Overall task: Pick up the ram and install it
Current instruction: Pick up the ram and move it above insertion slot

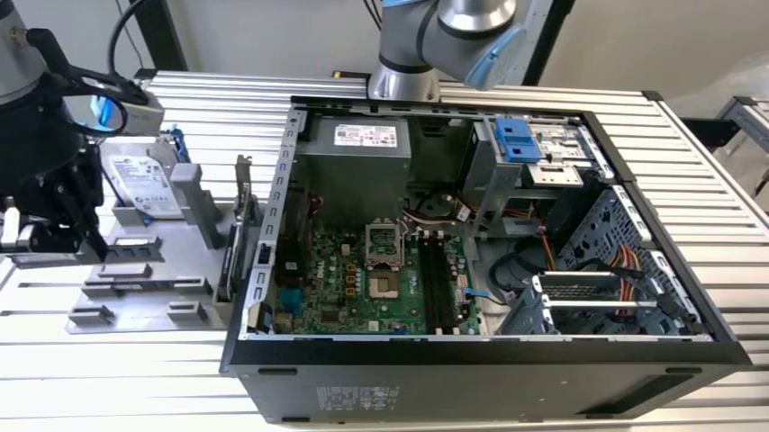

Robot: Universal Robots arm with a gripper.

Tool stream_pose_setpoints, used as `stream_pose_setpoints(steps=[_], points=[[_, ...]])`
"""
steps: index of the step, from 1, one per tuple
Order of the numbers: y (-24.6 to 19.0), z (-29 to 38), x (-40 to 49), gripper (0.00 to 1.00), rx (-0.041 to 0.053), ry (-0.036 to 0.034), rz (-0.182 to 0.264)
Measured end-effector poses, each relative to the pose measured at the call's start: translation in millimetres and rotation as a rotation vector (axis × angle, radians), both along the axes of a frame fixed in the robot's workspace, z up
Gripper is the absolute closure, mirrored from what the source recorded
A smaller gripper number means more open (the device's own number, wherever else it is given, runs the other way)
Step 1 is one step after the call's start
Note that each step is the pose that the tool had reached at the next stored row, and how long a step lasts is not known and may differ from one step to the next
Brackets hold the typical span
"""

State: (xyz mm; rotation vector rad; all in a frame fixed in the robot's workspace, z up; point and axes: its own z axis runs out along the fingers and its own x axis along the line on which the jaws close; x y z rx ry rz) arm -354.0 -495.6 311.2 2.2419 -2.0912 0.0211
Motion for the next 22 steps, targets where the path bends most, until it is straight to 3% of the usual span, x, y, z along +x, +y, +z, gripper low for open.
stream_pose_setpoints(steps=[22], points=[[0.0, 19.6, 0.0, 1.00, 0.0000, 0.0000, 0.000]])
